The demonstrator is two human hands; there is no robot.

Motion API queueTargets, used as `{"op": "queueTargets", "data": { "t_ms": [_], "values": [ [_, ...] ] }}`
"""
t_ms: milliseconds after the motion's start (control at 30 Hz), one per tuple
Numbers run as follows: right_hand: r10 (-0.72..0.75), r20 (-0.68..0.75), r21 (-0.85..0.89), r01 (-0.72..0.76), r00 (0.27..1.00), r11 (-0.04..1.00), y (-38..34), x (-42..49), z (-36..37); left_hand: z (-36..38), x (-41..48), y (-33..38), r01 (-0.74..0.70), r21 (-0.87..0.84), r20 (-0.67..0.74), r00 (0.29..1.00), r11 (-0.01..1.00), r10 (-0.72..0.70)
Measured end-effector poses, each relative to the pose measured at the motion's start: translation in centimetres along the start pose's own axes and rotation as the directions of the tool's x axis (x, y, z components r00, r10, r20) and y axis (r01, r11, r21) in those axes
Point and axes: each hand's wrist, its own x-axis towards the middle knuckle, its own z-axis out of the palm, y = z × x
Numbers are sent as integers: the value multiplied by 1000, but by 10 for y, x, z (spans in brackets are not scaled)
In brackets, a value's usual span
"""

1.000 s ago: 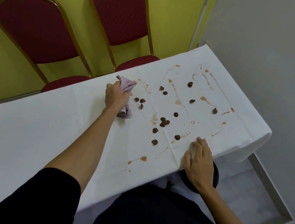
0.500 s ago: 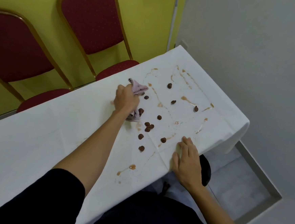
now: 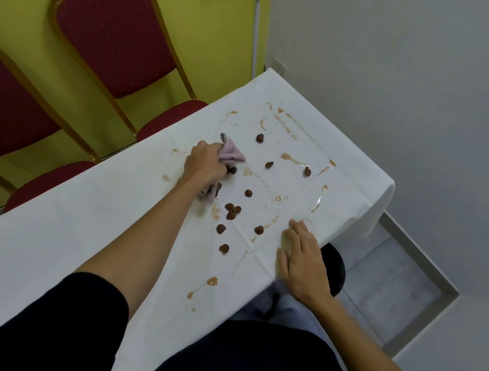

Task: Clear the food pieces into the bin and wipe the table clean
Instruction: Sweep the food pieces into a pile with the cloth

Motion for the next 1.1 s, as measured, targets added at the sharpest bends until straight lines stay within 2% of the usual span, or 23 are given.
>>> {"op": "queueTargets", "data": {
  "t_ms": [67, 167, 267, 400, 467, 567, 667, 800, 967, 1100],
  "values": [
    [3, 1, 8, -3, 1000, 1000, 0, -1, 1, 4, -12, 2, -46, -91, 75, 996, 995, 52],
    [7, -1, 11, -7, 1000, 1000, -2, -2, 1, -4, -18, 8, -24, -225, 142, 988, 974, 57],
    [18, -16, 16, -18, 1000, 1000, -5, -4, 0, -15, 1, 16, -39, -251, 40, 998, 967, 51],
    [32, -34, 12, -32, 999, 999, -7, -3, 1, -22, 43, 41, -98, -219, -88, 993, 971, 80],
    [28, -45, 12, -27, 999, 1000, -5, -3, 1, -18, 61, 57, -141, -147, -109, 986, 979, 126],
    [12, -71, 11, -12, 997, 1000, -5, -2, 2, -6, 85, 74, -121, -29, -116, 986, 992, 117],
    [6, -81, -4, -6, 997, 1000, -4, 0, 5, 8, 99, 84, -126, 44, -69, 989, 991, 129],
    [11, -82, -28, -13, 997, 1000, -4, 0, 8, 14, 90, 83, -247, 99, 25, 969, 964, 246],
    [22, -55, -56, -25, 998, 998, -5, 3, 9, 4, 44, 63, -421, 77, 153, 901, 904, 406],
    [33, -45, -67, -36, 998, 997, -8, 1, 10, -14, 21, 59, -420, 16, 221, 887, 908, 406]
  ]
}}
